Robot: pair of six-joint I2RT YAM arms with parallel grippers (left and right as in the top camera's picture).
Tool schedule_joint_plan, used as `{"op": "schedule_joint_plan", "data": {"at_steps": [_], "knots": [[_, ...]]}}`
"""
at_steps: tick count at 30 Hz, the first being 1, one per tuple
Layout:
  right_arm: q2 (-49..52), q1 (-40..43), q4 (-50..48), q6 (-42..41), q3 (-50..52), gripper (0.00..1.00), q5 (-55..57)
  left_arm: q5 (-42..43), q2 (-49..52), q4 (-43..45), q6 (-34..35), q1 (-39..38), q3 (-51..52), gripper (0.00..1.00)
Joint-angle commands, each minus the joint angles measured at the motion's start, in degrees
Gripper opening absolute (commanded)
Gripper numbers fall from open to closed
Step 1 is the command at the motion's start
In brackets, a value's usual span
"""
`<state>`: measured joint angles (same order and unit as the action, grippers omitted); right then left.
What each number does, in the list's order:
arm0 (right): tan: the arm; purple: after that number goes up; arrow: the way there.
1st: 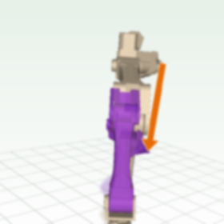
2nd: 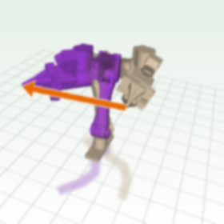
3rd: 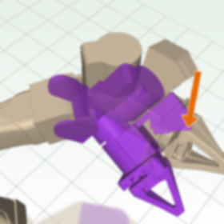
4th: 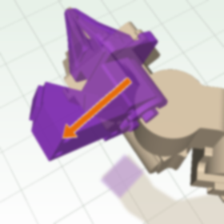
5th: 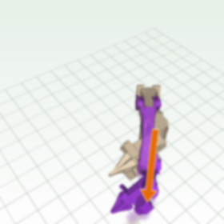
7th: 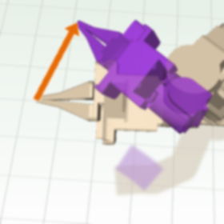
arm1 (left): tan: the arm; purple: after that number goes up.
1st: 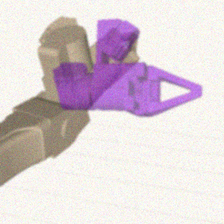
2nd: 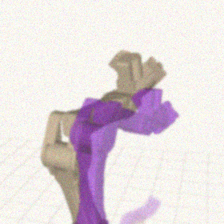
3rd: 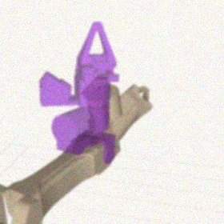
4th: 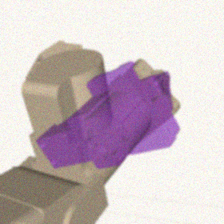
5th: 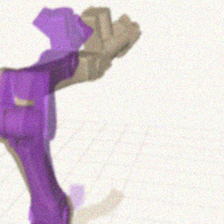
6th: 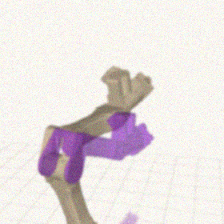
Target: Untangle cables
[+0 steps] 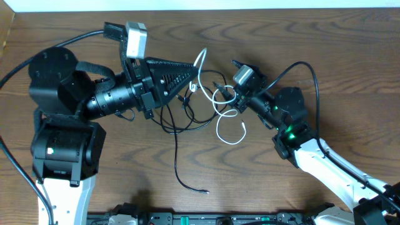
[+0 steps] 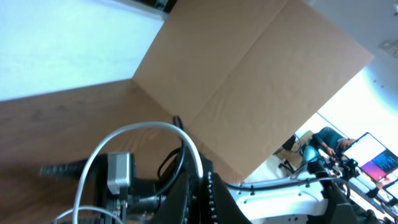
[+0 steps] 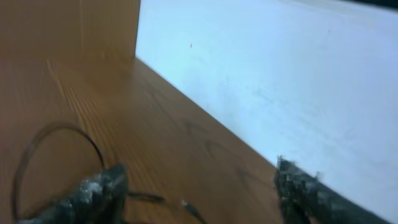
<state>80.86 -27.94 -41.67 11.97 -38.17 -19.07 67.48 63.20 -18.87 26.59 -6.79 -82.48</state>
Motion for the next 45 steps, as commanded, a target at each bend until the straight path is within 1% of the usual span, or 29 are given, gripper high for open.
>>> {"op": "schedule_joint_plan", "data": {"at_steps": [1,2,3,5,6,8,10,13,16,17,20,23,24,25,27,28,31,37,39,42,43,44,45], "knots": [[0.0,-0.3,-0.8,-6.6,-0.2,0.49,0.5,1.5,-0.9,2.3,2.0,0.2,-0.2,0.07],[0.0,-0.3,-0.8,-7.2,-0.2,0.32,0.5,1.5,-0.9,2.4,2.0,0.2,-0.2,0.08],[0.0,-0.3,-0.8,-7.9,-0.2,0.22,0.4,1.5,-0.8,2.3,2.0,0.2,-0.2,0.07],[0.0,-0.3,-0.8,-8.8,-0.2,0.07,0.4,1.5,-0.7,2.3,2.0,0.2,-0.2,0.07],[0.0,-0.3,-0.7,-8.8,-0.2,0.03,0.5,1.5,-0.7,2.3,2.0,0.2,-0.2,0.07],[0.0,-0.3,-0.3,-8.8,-0.2,0.02,-0.2,1.5,-0.7,2.3,1.5,0.2,-0.2,0.07],[0.0,-0.3,2.6,-8.8,-0.2,0.01,-2.2,0.8,-0.6,1.5,0.6,0.2,-0.2,0.08],[0.0,-0.3,8.1,-10.8,-0.2,0.01,-2.8,-3.7,0.0,-3.5,-2.9,0.2,-0.2,0.08],[0.0,-0.3,14.0,-11.8,-0.2,0.01,-2.7,-13.8,1.4,-11.9,-6.0,0.2,-0.2,0.07],[0.0,-0.3,16.2,-11.8,-0.2,0.01,-2.8,-18.6,2.2,-15.1,-6.5,0.2,-0.2,0.07],[0.0,-0.3,22.4,-11.8,-0.2,0.01,-2.7,-29.5,4.7,-21.6,-6.4,0.2,-0.2,0.07],[0.0,-0.3,28.3,-11.8,-0.2,0.01,-2.8,-43.6,8.2,-28.1,-6.4,0.2,-0.2,0.08],[0.0,-0.3,30.3,-11.8,-0.2,0.01,-2.8,-49.4,10.2,-30.5,-6.1,0.2,-0.2,0.08],[0.0,-0.3,31.5,-11.8,-0.2,0.01,-2.8,-52.5,11.2,-31.6,-5.7,0.2,-0.2,0.07],[0.0,-0.2,32.5,-11.8,-0.2,0.01,-2.8,-57.5,13.4,-33.3,-5.3,0.2,-0.2,0.07],[0.0,-0.3,32.5,-11.8,-0.2,0.03,-3.3,-59.8,15.1,-33.9,-5.3,0.2,-0.2,0.07],[0.0,-0.3,31.9,-11.7,-0.2,0.08,-5.4,-62.4,18.1,-34.2,-5.3,0.2,-0.2,0.08],[0.0,-0.2,29.5,-11.8,-0.2,0.1,-11.8,-62.6,24.0,-34.9,-4.9,0.2,-0.1,0.07],[0.0,-0.2,28.1,-12.7,-0.2,0.08,-14.6,-63.6,25.4,-35.0,-4.9,0.2,-0.1,0.08],[0.0,-0.2,27.3,-12.8,-0.2,0.03,-16.5,-69.8,26.7,-35.0,-4.9,0.2,-0.1,0.08],[0.0,-0.2,27.4,-12.8,-0.2,0.03,-16.5,-73.1,26.8,-34.9,-4.9,0.2,-0.1,0.07],[0.0,-0.2,27.8,-12.8,-0.2,0.03,-16.5,-79.4,26.8,-34.8,-4.9,0.2,-0.1,0.08],[0.0,-0.2,28.2,-12.8,-0.2,0.03,-17.0,-82.8,26.8,-34.6,-4.9,0.2,-0.1,0.07]]}}
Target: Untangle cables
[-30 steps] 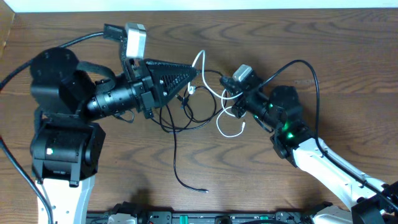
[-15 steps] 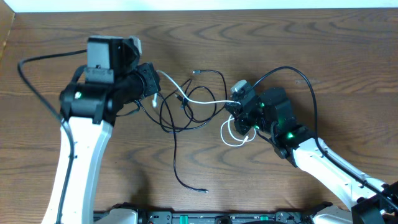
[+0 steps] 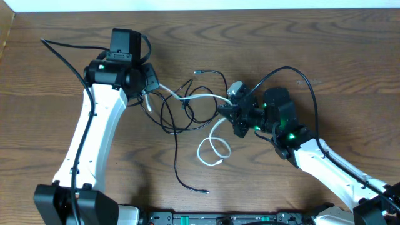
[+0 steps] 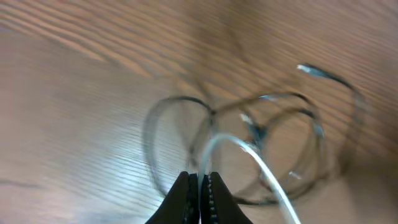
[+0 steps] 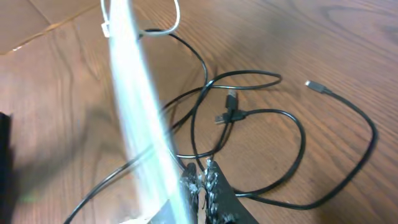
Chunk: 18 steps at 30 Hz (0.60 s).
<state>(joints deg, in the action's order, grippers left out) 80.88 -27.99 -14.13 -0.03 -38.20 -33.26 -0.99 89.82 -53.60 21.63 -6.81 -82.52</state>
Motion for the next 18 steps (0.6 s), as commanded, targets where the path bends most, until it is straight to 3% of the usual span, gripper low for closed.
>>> {"op": "schedule_joint_plan", "data": {"at_steps": [1,4,9,10,11,13,18], "knots": [[0.0,-0.2,0.8,-0.8,-0.2,0.04,-3.9,-17.7,0.2,0.2,0.1,0.3,-0.1,0.07],[0.0,-0.2,0.9,-0.8,-0.2,0.09,-7.3,-19.4,0.2,0.1,0.1,0.3,-0.1,0.07],[0.0,-0.2,0.9,-0.8,-0.2,0.04,-7.6,-19.0,0.2,-0.6,2.5,0.3,-0.1,0.07],[0.0,-0.2,0.9,-0.8,-0.2,0.12,-7.6,-18.2,0.2,-0.7,2.5,0.3,-0.1,0.08],[0.0,-0.2,0.9,-0.8,-0.2,0.27,-7.6,-14.8,0.2,-0.7,2.4,0.3,-0.1,0.07],[0.0,-0.2,0.9,-0.8,-0.2,0.39,-7.6,-8.1,0.2,-0.5,-0.3,0.3,-0.1,0.07],[0.0,-0.2,1.5,-0.8,-0.2,0.48,-7.4,10.1,0.2,0.1,-8.1,0.3,-0.1,0.07]]}}
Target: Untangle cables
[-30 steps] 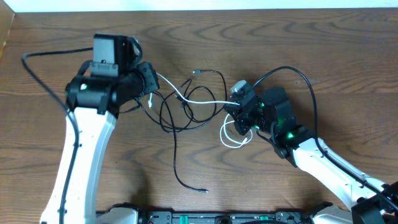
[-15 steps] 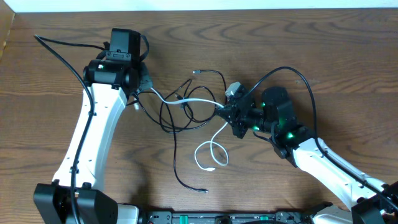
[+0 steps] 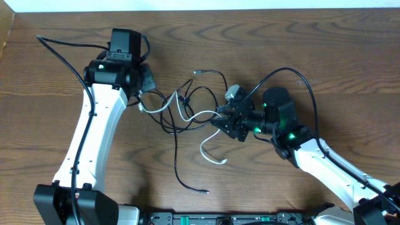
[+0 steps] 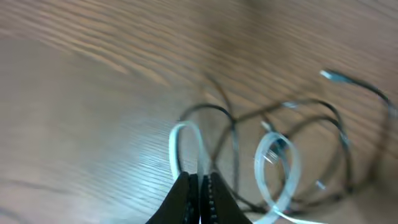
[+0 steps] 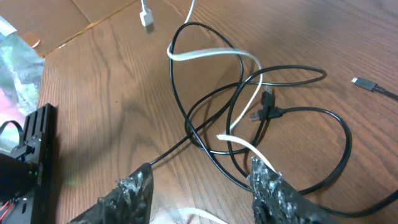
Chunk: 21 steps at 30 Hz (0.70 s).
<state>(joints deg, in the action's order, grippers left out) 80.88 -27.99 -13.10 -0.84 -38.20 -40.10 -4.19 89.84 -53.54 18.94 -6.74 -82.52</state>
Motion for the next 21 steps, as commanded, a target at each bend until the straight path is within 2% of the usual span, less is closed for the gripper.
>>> {"op": "schedule_joint_plan", "data": {"at_steps": [1,5,11,16,21], "knots": [[0.0,-0.2,1.1,0.0,-0.2,0.49,0.1,17.1,0.2,0.0,-7.1,0.2,-0.1,0.07],[0.0,-0.2,5.6,0.0,-0.2,0.5,3.5,35.3,0.2,-0.2,-14.5,0.2,-0.1,0.07],[0.0,-0.2,6.0,0.0,-0.2,0.45,3.6,52.3,-1.2,0.5,-20.0,0.2,-0.1,0.07],[0.0,-0.2,3.3,-2.0,-0.2,0.49,3.5,47.8,-6.5,3.9,-18.3,0.2,-0.1,0.07],[0.0,-0.2,0.0,-3.4,-0.2,0.51,3.5,48.8,-13.5,5.7,-15.2,0.2,-0.1,0.07]]}}
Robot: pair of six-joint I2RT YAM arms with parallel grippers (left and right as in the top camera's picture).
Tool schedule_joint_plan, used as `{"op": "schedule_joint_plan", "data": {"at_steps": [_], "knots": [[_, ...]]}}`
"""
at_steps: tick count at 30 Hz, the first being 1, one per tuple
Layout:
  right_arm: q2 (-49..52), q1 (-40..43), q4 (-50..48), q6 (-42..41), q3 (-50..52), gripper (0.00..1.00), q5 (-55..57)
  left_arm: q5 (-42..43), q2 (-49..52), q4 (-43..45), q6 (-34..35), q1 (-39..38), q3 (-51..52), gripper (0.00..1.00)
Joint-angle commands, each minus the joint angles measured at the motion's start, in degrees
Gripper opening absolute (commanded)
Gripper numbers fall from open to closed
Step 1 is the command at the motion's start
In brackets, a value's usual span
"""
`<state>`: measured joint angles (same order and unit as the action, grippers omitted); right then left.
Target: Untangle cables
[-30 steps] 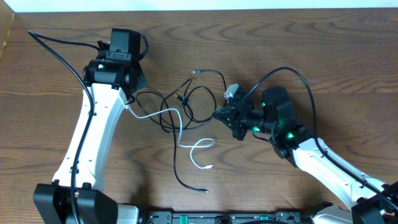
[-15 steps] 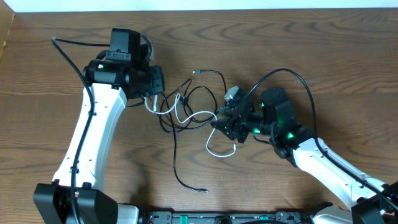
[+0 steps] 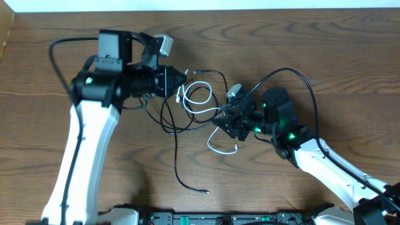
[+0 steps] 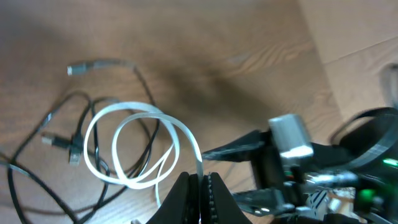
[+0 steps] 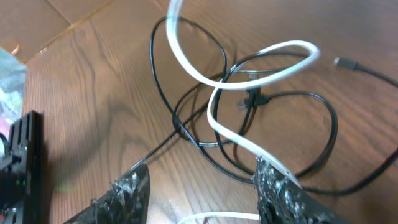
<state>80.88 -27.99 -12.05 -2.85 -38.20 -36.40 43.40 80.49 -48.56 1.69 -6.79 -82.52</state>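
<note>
A white cable lies in two loops over a tangle of thin black cable at the table's middle. Its free tail curls toward the front. My left gripper points right and is shut on the white cable just above the loops, as the left wrist view shows at my left gripper. My right gripper stands open beside the loops. In the right wrist view the white cable passes over one of its fingers, with nothing pinched in my right gripper.
A long black strand runs toward the table's front and ends in a plug. Another black plug end lies behind the loops. The arms' own black supply cables arch over the table at left and right.
My left gripper, then pointing down left of the tangle, now points right above it, still shut on the white cable. The white loops have shifted right. My right gripper has stayed open.
At first my left gripper held the white cable over the tangle and my right gripper was open. Then my left had moved left with the cable stretched out and my right was shut on it. Later my right was open, the cable slack, and now looped.
</note>
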Motion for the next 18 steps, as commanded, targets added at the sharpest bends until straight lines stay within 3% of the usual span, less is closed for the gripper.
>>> {"op": "schedule_joint_plan", "data": {"at_steps": [1,3,10,11,14,18], "knots": [[0.0,-0.2,-2.1,-1.4,-0.2,0.52,-0.2,2.3,-5.8,0.9,2.1,0.2,-0.1,0.07],[0.0,-0.2,-4.0,-1.5,-0.2,0.52,-0.2,4.7,-7.8,1.0,2.0,0.2,-0.1,0.07],[0.0,-0.2,-11.8,-15.2,-0.2,0.51,4.8,5.7,-12.3,1.0,2.1,0.2,-0.1,0.07],[0.0,-0.2,-11.8,-15.1,-0.2,0.53,6.2,5.7,-12.3,1.0,2.1,0.2,-0.1,0.07],[0.0,-0.2,-11.8,-14.9,-0.2,0.7,12.0,5.7,-12.3,0.9,2.6,0.2,-0.1,0.07],[0.0,-0.2,-13.8,-9.3,-0.2,0.75,15.1,5.7,-12.4,0.9,3.1,0.2,-0.1,0.07]]}}
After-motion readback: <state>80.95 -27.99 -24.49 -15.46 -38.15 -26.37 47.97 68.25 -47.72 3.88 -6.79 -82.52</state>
